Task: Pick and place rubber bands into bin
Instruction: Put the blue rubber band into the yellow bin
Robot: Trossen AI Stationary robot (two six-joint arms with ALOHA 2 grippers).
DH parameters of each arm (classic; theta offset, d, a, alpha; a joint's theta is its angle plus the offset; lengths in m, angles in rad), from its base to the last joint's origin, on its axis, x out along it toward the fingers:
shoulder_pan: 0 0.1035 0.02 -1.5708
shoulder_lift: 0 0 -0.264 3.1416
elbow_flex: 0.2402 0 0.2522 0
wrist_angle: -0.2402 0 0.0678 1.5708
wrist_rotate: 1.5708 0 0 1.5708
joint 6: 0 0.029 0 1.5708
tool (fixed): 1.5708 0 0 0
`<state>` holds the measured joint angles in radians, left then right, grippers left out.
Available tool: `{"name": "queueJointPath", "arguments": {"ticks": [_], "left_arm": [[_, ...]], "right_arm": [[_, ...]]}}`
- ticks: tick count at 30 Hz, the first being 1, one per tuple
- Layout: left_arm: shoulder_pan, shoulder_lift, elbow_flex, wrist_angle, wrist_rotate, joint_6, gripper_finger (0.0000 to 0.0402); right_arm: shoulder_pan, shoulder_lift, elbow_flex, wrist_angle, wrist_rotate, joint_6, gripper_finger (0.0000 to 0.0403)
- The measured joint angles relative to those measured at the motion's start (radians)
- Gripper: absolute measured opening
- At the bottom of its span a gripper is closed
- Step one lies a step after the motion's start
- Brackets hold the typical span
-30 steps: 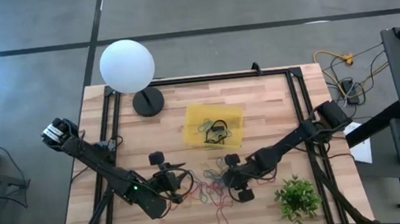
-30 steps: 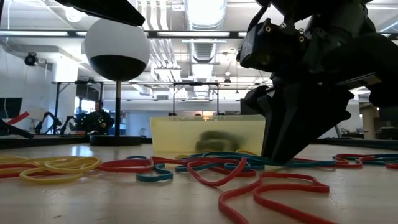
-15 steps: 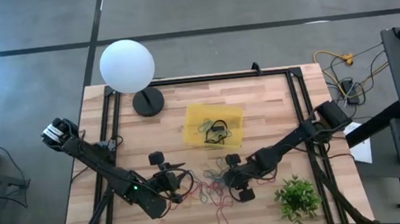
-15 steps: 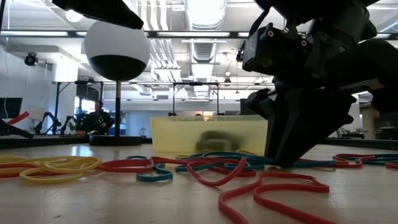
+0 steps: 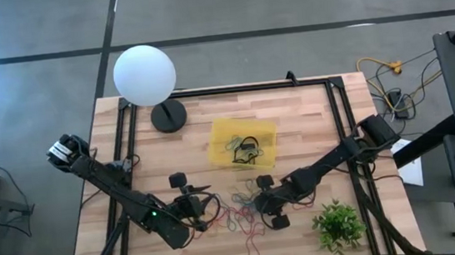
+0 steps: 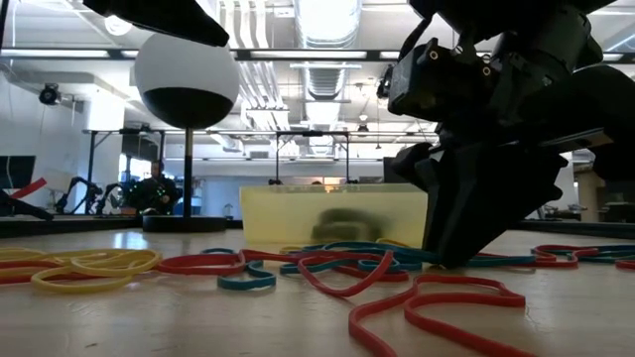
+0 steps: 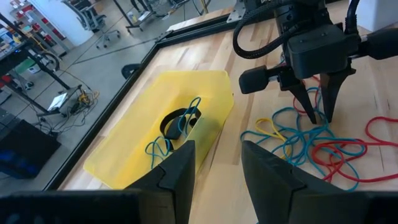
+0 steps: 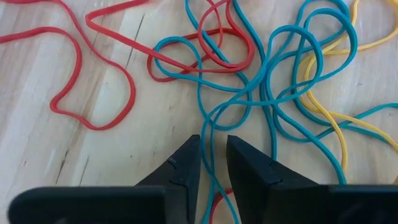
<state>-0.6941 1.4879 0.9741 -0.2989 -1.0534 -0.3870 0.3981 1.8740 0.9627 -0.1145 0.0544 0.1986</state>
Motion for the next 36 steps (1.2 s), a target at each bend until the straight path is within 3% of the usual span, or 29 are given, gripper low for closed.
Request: {"name": "queueJointPath", "arguments": {"ticks": [5, 12, 17, 24, 36], "left_arm": [[0.000, 0.000, 0.000, 0.000, 0.000, 0.000, 0.0116], [0.000, 0.000, -0.009, 0.001, 0.000, -0.001, 0.0116], [0.000, 0.000, -0.017, 0.001, 0.000, -0.001, 0.0116], [0.000, 0.000, -0.019, 0.000, 0.000, 0.000, 0.0116], [0.000, 0.000, -0.020, 0.003, 0.000, 0.000, 0.0116]], "right_arm": [[0.000, 0.038, 0.006, 0.032, -0.013, 0.000, 0.0015], [0.000, 0.045, 0.030, 0.024, -0.013, -0.025, 0.0008], [0.001, -0.040, 0.022, -0.052, 0.007, -0.042, 0.0008], [0.001, -0.215, 0.025, -0.150, 0.134, -0.051, 0.0008], [-0.060, -0.473, 0.030, -0.151, 0.322, -0.250, 0.0008]]}}
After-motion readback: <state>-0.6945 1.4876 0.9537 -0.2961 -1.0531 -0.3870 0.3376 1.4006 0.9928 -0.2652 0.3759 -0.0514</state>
